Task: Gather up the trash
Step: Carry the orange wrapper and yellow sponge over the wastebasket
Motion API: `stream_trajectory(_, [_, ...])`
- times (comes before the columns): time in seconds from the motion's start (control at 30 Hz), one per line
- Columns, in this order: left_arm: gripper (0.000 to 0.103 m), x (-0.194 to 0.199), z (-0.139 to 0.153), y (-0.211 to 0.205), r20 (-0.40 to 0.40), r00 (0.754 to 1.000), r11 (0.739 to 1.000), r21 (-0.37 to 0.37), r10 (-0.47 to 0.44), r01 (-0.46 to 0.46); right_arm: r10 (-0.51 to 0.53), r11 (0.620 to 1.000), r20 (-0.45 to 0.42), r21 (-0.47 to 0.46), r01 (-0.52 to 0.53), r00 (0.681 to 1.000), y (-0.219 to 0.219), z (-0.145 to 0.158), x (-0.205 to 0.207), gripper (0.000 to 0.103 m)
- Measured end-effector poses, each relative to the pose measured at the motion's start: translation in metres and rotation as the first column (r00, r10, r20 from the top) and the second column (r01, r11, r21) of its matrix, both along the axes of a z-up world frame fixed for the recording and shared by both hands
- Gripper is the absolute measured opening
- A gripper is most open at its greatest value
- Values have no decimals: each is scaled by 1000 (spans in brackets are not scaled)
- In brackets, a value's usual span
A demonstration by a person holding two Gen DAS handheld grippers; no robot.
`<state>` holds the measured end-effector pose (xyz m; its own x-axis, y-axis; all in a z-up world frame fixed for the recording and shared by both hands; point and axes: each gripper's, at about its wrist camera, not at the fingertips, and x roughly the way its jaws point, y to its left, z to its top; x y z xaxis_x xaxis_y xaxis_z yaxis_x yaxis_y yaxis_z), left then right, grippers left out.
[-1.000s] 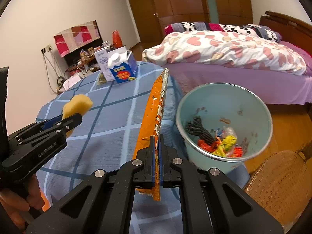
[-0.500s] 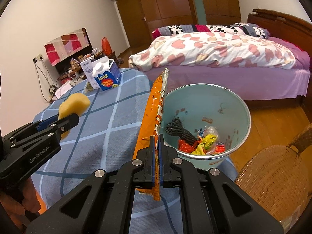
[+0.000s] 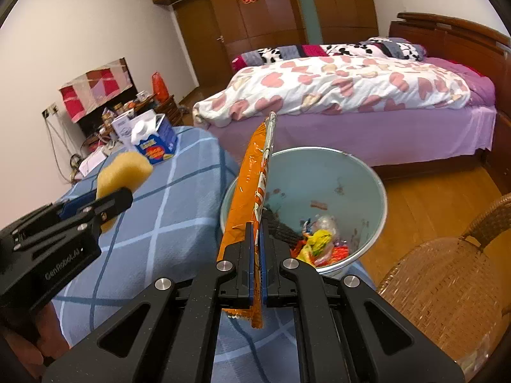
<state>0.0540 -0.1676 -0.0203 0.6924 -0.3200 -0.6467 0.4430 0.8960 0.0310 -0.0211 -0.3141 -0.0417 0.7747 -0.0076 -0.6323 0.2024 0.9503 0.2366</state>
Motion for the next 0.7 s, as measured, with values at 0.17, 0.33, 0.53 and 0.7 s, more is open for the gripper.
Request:
stream_trajectory(0.17, [33, 3, 0, -10, -4, 1000, 1000, -4, -12, 12, -21, 1000, 11, 0, 21, 1000, -12, 3, 2, 4])
stream_trajectory(0.33, [33, 9, 0, -23, -13, 1000, 1000, -11, -27, 27, -43, 999, 18, -5, 43, 999, -22, 4, 6, 4])
stream_trajectory(0.53, [33, 16, 0, -38, -19, 999, 999, -17, -41, 40, -80, 997, 24, -19, 80, 997, -35, 3, 8, 4])
stream_trajectory(0.7, [33, 22, -2, -48, -28, 998, 998, -21, -51, 51, -106, 994, 20, -14, 106, 994, -46, -1, 10, 4])
